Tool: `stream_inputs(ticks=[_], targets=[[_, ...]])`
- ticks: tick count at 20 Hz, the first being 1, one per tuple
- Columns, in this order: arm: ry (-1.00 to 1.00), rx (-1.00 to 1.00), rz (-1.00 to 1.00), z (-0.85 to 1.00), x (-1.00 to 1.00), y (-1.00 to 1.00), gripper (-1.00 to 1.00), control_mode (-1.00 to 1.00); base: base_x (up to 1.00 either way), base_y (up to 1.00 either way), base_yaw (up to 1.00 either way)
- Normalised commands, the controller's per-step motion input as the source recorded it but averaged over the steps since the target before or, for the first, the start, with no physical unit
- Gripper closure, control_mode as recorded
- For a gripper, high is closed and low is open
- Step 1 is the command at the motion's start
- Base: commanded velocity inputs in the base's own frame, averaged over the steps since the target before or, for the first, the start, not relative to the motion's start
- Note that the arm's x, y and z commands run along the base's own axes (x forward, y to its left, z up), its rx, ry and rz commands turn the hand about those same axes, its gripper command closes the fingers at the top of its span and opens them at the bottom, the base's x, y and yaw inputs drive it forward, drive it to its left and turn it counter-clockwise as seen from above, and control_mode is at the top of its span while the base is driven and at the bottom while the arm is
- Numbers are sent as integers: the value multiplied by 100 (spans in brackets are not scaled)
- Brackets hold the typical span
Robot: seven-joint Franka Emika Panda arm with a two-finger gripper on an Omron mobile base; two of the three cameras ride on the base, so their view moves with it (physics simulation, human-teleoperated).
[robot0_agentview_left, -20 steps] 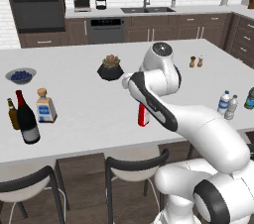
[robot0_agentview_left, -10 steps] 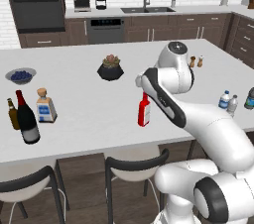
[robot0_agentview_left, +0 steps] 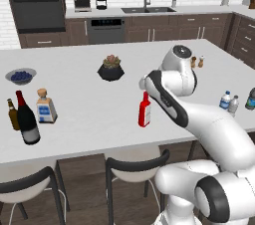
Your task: Move the plastic bottles in the middle to the plastics group, and the glass bottles in the middle to the glass group.
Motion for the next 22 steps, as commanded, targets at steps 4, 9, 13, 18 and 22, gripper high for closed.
stream_inputs(ticks=[4, 9, 13, 18, 22], targets=[[0, 0, 0, -15, 33, 0, -100, -100, 0, 0, 0], [0, 0, 0, -2, 41, 0, -100, -100, 0, 0, 0], [1, 0, 0, -8, 31, 0, -100, -100, 0, 0, 0], [2, 0, 0, -22, 21, 0, -100, -100, 0, 0, 0], [3, 0, 0, -27, 11, 0, -100, -100, 0, 0, 0]])
